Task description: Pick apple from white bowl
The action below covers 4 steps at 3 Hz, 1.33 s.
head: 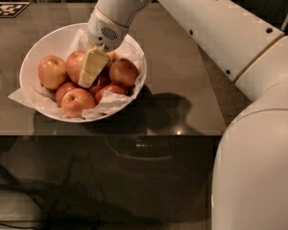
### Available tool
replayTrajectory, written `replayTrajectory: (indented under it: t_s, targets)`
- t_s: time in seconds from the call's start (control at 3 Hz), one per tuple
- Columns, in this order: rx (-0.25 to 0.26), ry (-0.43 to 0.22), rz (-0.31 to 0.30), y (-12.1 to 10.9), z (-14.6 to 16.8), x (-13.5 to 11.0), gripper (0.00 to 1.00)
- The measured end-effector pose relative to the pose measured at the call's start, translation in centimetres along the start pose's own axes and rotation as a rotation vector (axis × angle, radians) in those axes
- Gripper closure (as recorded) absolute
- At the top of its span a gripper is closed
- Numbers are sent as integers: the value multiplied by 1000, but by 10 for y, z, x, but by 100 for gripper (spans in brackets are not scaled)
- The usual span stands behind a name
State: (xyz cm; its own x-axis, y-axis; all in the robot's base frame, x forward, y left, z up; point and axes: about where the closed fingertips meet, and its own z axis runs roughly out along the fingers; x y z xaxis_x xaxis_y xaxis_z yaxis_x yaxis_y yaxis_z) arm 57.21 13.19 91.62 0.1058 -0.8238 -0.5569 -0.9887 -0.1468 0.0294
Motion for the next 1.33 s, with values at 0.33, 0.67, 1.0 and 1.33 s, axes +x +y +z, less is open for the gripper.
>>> replayTrajectory:
  t_s: [0.33, 0.67, 1.0, 1.33]
  targets:
    - [0, 0, 0, 0, 0, 0, 66]
    - [0, 0, 0, 0, 0, 0, 89]
    - [0, 0, 0, 0, 0, 0, 100]
    - [67, 58, -51, 7, -24, -15, 100]
